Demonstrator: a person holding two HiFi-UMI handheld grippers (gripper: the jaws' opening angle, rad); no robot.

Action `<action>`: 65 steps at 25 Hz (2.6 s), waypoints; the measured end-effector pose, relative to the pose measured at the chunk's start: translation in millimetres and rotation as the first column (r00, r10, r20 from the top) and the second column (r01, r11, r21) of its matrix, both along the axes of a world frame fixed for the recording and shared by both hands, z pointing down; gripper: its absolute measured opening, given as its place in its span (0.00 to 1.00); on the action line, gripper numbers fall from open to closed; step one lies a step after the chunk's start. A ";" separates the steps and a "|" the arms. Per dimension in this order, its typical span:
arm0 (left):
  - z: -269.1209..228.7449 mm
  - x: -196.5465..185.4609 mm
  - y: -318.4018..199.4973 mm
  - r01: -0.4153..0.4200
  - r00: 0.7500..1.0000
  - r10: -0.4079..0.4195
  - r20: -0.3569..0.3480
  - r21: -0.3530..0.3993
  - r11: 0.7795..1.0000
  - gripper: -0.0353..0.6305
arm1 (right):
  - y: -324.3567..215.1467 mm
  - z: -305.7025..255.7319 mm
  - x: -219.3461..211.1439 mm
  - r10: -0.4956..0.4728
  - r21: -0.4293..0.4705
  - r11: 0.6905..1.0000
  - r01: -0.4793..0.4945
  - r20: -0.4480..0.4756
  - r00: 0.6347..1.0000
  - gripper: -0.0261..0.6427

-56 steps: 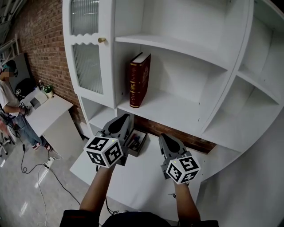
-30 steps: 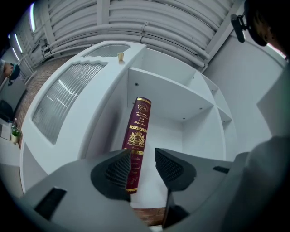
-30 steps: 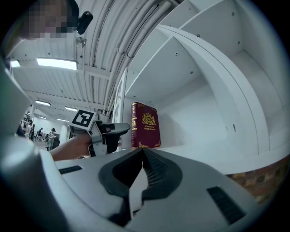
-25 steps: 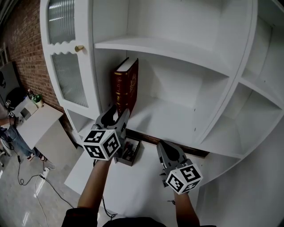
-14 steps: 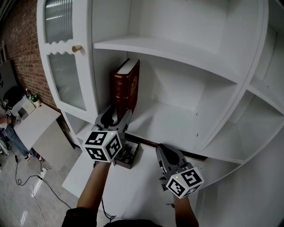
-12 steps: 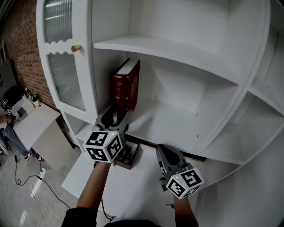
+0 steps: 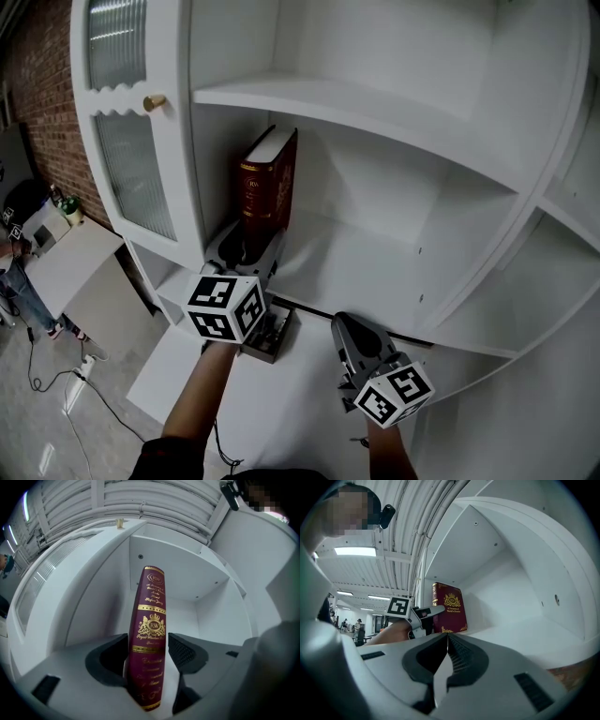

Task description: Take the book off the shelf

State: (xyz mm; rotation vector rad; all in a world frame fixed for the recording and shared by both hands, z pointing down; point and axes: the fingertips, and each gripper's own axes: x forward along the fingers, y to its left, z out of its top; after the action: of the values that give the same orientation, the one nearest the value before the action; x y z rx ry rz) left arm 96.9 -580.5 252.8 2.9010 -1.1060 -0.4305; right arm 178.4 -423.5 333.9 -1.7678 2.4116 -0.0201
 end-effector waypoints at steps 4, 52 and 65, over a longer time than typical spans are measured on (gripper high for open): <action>-3.0 1.7 -6.4 0.008 1.000 -0.008 0.004 0.011 1.000 0.45 | -2.2 1.0 0.5 -0.004 -0.006 1.000 0.004 -0.004 1.000 0.07; -14.6 8.0 14.5 0.006 0.997 -0.014 0.074 0.111 0.994 0.42 | 4.9 4.4 -3.3 -0.043 -0.010 0.999 0.043 -0.007 0.999 0.07; -18.9 -17.0 42.5 0.003 1.000 -0.005 0.028 0.095 0.995 0.41 | 22.5 -2.7 -20.2 -0.073 -0.001 0.997 0.073 -0.008 0.997 0.07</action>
State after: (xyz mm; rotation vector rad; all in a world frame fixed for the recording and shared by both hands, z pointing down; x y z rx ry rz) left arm 79.9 -538.0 233.8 2.9965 -1.1254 -0.4560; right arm 158.2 -401.0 331.3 -1.6822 2.4817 -0.0223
